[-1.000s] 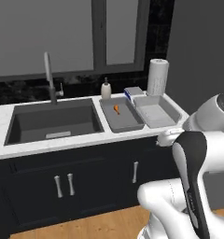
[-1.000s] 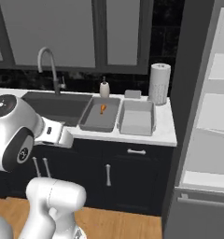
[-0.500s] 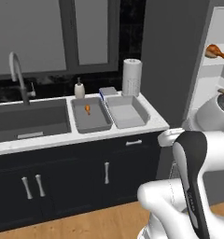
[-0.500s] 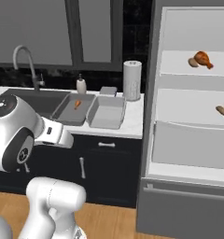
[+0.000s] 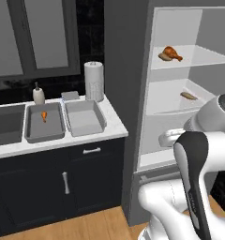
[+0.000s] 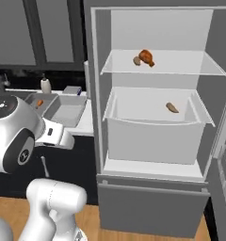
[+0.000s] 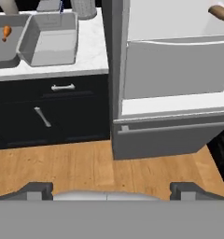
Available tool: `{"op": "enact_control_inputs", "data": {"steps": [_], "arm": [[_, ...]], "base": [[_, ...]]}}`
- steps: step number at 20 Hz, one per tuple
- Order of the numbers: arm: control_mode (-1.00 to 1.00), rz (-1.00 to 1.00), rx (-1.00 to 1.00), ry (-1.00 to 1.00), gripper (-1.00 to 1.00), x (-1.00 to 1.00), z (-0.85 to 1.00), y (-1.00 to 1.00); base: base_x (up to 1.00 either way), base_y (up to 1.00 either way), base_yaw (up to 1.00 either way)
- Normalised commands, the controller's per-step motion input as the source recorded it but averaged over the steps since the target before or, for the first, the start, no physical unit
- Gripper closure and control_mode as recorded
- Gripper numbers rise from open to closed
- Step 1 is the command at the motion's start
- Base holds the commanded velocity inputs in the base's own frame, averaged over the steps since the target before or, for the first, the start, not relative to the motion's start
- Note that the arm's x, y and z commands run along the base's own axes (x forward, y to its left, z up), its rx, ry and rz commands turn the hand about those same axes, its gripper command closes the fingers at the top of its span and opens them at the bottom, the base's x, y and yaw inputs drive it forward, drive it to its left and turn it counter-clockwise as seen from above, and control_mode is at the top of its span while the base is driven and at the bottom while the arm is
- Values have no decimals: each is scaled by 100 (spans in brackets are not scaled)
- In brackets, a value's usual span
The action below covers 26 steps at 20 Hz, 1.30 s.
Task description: Place one sweet potato and one chicken drumstick in each tupperware on the nearby counter, to pack two identical lunches.
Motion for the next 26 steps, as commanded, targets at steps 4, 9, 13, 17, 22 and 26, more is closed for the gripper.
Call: {"op": "enact_control_inputs", "data": {"steps": [4,9,13,17,22,26], "arm": [[100,0,0,0,-100,0,0,0],[100,0,0,0,-100,0,0,0],[100,0,0,0,-100,0,0,0],[100,0,0,0,-100,0,0,0],[100,0,0,0,-100,0,0,0],[100,0,0,0,-100,0,0,0]], "base": [[19,-61,-5],[27,-41,0],[35,-35,0],[48,-37,0],[53,-32,0],[50,-28,0]]}}
